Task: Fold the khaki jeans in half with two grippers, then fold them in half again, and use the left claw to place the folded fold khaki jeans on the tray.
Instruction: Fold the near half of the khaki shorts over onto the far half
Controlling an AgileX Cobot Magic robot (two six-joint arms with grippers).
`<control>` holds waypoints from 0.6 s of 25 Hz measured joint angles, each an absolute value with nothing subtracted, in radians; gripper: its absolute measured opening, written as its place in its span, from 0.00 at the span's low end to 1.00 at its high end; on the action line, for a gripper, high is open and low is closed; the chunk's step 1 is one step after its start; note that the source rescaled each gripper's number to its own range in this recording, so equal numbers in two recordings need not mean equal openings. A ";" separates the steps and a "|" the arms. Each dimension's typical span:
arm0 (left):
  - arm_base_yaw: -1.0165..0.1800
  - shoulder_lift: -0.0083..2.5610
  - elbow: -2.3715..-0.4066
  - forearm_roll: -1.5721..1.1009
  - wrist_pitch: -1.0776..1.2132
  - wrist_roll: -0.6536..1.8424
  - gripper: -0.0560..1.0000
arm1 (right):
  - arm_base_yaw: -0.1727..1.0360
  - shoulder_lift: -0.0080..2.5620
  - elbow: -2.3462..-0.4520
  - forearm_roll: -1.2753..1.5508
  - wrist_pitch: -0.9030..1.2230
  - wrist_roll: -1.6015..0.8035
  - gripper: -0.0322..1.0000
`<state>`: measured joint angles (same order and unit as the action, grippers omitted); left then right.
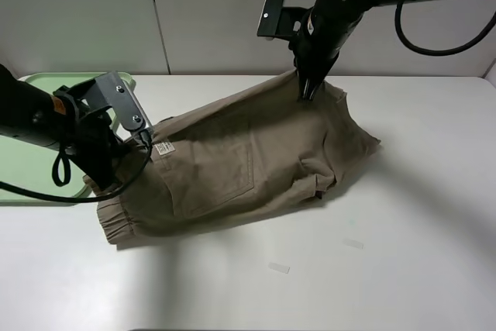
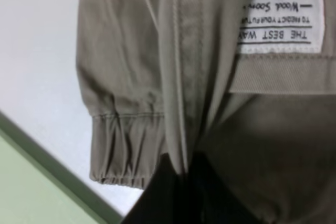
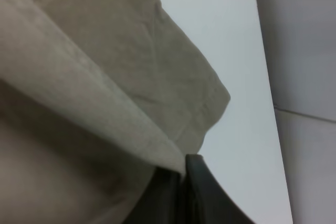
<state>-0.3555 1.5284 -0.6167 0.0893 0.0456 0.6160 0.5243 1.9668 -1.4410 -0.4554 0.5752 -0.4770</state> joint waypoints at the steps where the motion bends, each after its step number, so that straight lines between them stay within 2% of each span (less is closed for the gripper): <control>1: -0.348 1.543 -0.617 0.091 0.034 0.616 0.05 | 0.524 1.973 -1.441 -0.459 0.554 -0.477 0.03; 8: -0.293 1.587 -0.617 0.095 -0.094 0.616 0.05 | 0.516 2.022 -1.441 -0.474 0.430 -0.426 0.03; 15: -0.269 1.621 -0.612 0.097 -0.238 0.629 0.05 | 0.516 2.057 -1.441 -0.475 0.421 -0.377 0.03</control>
